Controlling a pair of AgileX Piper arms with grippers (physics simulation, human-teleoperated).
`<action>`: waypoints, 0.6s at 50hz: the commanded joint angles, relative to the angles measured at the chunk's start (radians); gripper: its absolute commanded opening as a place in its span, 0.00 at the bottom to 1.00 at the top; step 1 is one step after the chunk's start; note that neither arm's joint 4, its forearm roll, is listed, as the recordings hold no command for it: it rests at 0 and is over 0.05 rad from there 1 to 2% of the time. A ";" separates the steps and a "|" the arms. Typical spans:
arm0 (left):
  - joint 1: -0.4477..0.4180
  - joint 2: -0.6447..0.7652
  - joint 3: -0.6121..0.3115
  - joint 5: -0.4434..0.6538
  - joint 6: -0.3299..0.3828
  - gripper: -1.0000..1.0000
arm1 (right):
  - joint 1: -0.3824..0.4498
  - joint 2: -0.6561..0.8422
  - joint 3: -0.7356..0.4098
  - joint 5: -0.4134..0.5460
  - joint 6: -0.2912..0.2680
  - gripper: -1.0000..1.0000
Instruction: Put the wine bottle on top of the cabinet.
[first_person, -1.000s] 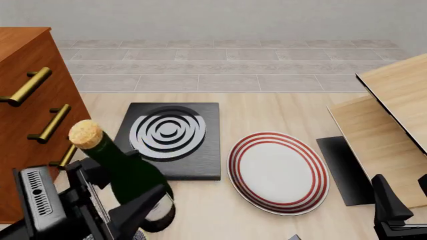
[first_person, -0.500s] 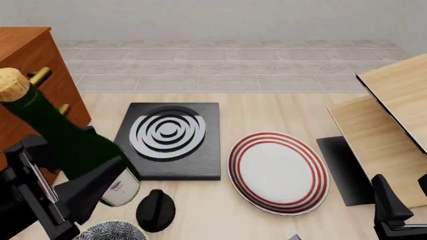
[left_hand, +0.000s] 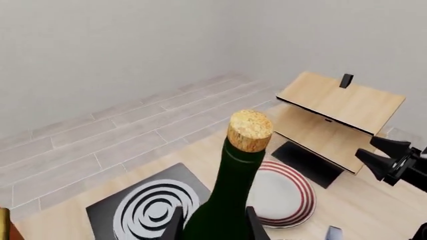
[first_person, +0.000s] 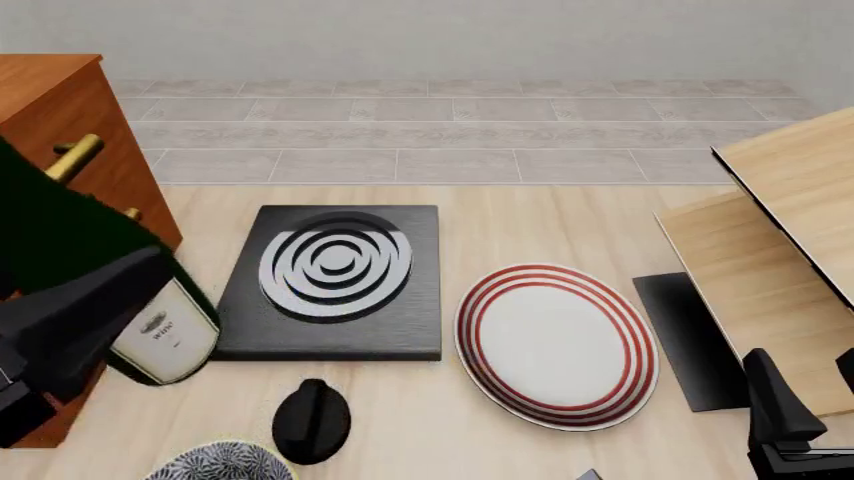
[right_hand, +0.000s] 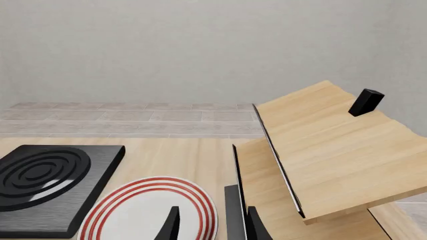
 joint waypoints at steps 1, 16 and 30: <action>0.050 0.005 -0.093 0.105 0.031 0.00 | 0.000 0.000 0.000 0.000 0.000 1.00; 0.128 0.026 -0.220 0.215 -0.011 0.00 | 0.000 0.000 0.000 0.000 0.000 1.00; 0.153 0.067 -0.343 0.301 -0.020 0.00 | 0.000 0.000 0.000 0.000 0.000 1.00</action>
